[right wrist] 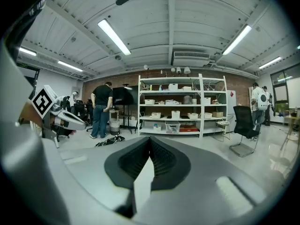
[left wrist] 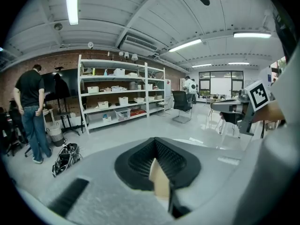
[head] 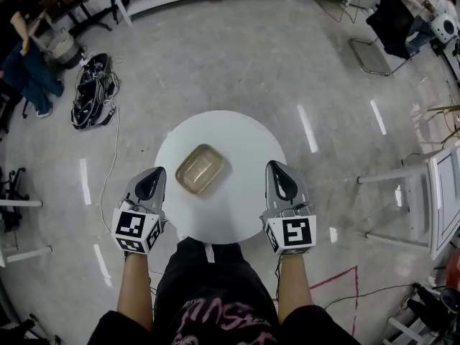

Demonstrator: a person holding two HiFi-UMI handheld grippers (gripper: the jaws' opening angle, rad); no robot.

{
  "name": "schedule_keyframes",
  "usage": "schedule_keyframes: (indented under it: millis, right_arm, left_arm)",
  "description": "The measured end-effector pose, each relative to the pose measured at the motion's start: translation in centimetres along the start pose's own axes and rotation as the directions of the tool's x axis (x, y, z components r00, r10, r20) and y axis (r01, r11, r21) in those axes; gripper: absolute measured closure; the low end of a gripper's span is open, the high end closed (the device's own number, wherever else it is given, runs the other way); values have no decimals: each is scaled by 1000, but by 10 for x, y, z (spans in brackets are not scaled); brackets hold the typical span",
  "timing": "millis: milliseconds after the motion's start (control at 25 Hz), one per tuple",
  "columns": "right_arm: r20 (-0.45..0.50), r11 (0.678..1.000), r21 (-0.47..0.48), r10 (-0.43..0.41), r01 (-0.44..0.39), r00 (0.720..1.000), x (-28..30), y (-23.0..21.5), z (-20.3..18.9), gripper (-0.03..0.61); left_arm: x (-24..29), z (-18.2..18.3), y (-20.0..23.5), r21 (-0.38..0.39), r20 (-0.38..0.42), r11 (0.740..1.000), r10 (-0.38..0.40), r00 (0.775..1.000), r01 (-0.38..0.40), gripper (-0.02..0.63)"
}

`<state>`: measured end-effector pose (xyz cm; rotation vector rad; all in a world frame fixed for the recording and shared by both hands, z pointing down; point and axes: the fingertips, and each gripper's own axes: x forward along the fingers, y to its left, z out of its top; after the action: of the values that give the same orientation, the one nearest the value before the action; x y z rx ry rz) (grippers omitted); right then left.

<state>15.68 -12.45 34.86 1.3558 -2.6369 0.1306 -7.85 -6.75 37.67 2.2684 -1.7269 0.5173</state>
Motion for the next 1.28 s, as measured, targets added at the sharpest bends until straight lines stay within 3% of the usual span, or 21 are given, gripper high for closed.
schedule_keyframes:
  millis: [440,920,1120,1280]
  right_arm:
    - [-43,998,-9,68,-69,997,17,28,-10,577]
    - [-69,999,-17,46,-47,997,34,40,-23,574]
    - [-102,994,-82,62,-70,993,42,51,-36,574]
    - [-114,995,-61,75,-82,991,50,57,-46,574]
  left_arm:
    - [-5,-22,19,-51,-20,999,10,1000,-11,611]
    - [1,-39,37,-75,-27,997,6,1000,-8,611]
    - [7,-51,45,-96,-34,995,6,999,-10,611]
    - [12,-61,50,-109,-44,994,2,999,-7,612]
